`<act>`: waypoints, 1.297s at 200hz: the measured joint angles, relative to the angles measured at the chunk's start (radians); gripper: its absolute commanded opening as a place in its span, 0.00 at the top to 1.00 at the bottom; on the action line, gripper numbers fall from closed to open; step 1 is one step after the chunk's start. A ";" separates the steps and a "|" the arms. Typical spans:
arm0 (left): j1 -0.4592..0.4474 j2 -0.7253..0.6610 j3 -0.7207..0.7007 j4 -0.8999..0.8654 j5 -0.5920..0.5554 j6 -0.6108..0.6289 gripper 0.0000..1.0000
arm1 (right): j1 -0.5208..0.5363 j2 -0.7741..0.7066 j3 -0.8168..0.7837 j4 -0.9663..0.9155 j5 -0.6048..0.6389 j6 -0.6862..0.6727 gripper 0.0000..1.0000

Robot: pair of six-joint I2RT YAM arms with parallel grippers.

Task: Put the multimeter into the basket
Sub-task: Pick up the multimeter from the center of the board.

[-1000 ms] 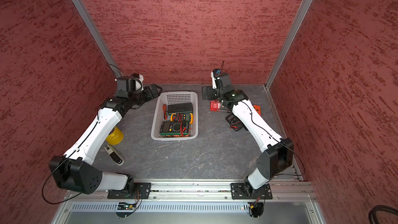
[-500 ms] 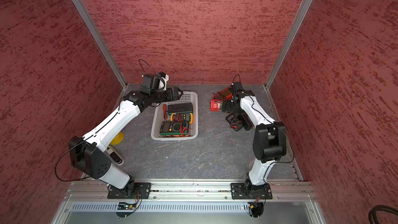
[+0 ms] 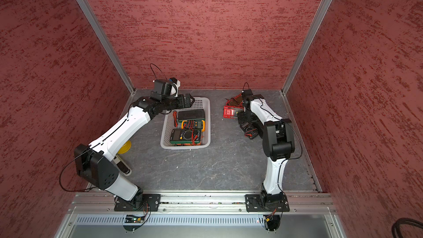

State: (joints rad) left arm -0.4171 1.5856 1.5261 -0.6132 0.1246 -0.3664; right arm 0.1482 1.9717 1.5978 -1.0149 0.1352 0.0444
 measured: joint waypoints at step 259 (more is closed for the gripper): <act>0.169 -0.060 -0.137 0.030 0.077 -0.085 0.00 | 0.097 0.108 -0.038 -0.026 0.030 -0.059 0.26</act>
State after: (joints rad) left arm -0.2481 1.5253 1.3888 -0.5835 0.2012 -0.4511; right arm 0.2447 2.0792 1.5597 -1.0409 0.1650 -0.0143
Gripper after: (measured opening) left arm 0.996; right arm 0.742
